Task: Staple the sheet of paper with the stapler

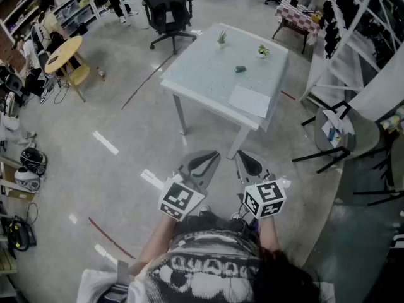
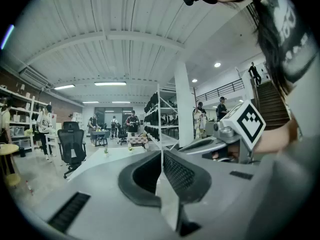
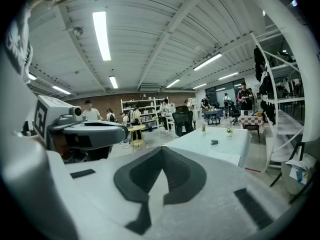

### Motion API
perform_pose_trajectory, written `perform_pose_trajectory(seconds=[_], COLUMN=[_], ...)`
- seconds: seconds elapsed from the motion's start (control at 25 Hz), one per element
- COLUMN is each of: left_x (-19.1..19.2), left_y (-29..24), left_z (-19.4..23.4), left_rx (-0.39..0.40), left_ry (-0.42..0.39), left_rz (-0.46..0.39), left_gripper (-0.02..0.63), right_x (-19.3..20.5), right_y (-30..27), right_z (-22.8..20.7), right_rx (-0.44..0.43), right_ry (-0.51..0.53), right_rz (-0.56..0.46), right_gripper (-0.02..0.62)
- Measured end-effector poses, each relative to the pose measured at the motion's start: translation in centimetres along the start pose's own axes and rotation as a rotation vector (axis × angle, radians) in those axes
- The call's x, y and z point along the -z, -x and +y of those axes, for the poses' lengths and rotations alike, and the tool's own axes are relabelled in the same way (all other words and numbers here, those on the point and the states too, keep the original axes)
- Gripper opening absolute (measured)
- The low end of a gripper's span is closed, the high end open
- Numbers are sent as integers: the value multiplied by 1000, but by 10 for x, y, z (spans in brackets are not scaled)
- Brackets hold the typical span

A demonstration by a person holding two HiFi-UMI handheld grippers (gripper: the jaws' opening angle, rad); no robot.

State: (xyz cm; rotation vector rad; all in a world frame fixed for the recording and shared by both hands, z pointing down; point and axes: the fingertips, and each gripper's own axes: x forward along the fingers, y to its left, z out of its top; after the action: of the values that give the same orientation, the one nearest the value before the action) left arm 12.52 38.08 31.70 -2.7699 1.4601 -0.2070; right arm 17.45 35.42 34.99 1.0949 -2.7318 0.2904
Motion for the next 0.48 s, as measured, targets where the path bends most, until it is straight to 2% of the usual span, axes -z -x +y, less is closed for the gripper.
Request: perform_pose_trajectory(seconds=[0.32, 0.48], left_x=[8, 16], left_y=[1, -3], left_z=[8, 18], left_rx=[20, 18], left_ry=[19, 39], left_rz=[1, 4], left_gripper=[12, 12], right_x=[5, 9], right_y=[-7, -6], right_z=[4, 2], right_rx=[14, 28], right_ry=[-27, -35], right_rz=[-21, 3], right_gripper=[-3, -3])
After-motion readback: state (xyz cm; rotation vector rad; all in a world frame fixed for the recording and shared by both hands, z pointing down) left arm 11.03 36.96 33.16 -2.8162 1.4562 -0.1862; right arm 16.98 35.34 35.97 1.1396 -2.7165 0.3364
